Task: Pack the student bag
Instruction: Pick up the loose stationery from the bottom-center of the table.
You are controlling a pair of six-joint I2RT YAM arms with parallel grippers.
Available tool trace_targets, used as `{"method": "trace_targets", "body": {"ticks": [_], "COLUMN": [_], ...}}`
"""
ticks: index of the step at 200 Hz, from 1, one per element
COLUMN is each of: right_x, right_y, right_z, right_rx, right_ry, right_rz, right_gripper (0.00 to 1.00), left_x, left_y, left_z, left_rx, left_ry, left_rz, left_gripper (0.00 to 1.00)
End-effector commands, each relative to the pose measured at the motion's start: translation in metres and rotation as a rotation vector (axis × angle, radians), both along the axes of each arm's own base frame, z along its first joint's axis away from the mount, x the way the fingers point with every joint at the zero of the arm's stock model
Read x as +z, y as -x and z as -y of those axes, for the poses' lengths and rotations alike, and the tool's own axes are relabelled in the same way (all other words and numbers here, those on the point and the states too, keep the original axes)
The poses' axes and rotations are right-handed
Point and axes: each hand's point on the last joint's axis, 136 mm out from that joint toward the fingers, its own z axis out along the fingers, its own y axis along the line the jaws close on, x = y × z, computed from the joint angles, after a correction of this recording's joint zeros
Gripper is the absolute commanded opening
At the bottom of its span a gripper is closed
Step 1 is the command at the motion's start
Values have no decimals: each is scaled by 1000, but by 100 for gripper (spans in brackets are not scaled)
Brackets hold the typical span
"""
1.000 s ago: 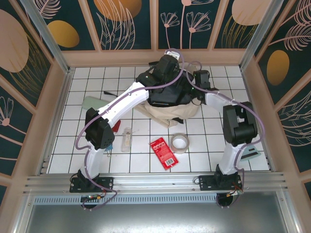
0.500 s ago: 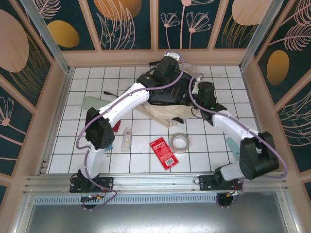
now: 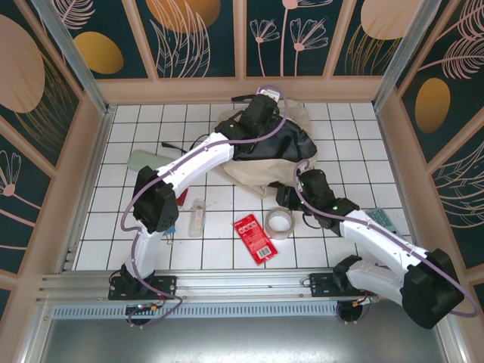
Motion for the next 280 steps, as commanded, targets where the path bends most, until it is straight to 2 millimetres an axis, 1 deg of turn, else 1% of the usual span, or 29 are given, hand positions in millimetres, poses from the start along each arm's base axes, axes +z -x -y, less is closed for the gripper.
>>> {"method": "trace_targets", "body": {"ticks": [1, 38, 44, 48, 54, 74, 98, 104, 113, 120, 135, 144, 148, 178, 192, 205, 226, 242, 247, 248, 255, 269, 280], "right_x": [-21, -45, -50, -53, -56, -65, -75, -77, -79, -80, -79, -78, -77, -69, -71, -78, -85, -85, -84, -83, -81, -74, -66], "right_y": [23, 41, 42, 44, 45, 50, 53, 53, 54, 54, 55, 56, 57, 58, 58, 59, 56, 50, 49, 48, 46, 43, 39], "right_z": [11, 20, 22, 23, 24, 25, 26, 26, 25, 25, 25, 26, 26, 29, 29, 30, 30, 27, 26, 26, 26, 29, 32], "right_rx": [-10, -29, -33, -34, -38, -44, -45, -43, -40, -41, -43, -49, -52, -75, -78, -81, -97, -104, -107, -107, -112, -131, -151], "right_ry": [66, 124, 134, 139, 146, 170, 215, 223, 235, 243, 250, 255, 256, 266, 262, 264, 270, 260, 256, 255, 254, 257, 243], "right_rz": [-93, -176, -190, -199, -211, -251, -280, -288, -291, -291, -294, -295, -295, -277, -276, -286, -285, -267, -262, -260, -251, -233, -209], "right_gripper": [44, 43, 41, 38, 37, 37, 37, 35, 25, 22, 23, 31, 33, 34, 35, 35, 27, 20, 18, 16, 9, 0, 0], "left_x": [40, 39, 39, 39, 41, 46, 47, 47, 47, 47, 48, 47, 48, 48, 48, 47, 46, 45, 46, 45, 46, 47, 48], "left_y": [2, 3, 3, 4, 4, 5, 5, 5, 6, 5, 6, 6, 5, 6, 6, 6, 6, 6, 6, 6, 6, 6, 6], "left_z": [-3, -6, -6, -6, -7, -9, -10, -10, -9, -10, -10, -11, -11, -11, -9, -9, -8, -9, -8, -8, -9, -10, -10], "left_rx": [3, 8, 8, 7, 8, 8, 10, 10, 7, 9, 9, 10, 9, 8, 3, 3, 1, 2, 1, 2, 3, 8, 7], "left_ry": [69, 67, 68, 67, 67, 68, 67, 68, 68, 68, 68, 64, 64, 64, 68, 69, 67, 65, 66, 66, 64, 63, 65], "left_rz": [73, 75, 76, 77, 79, 88, 90, 91, 90, 90, 92, 93, 94, 95, 94, 94, 92, 90, 90, 90, 91, 95, 97], "left_gripper": [0, 0, 0, 0, 0, 0, 0, 0, 0, 0, 0, 0, 0, 0, 0, 0, 0, 0, 0, 0, 0, 0, 0]}}
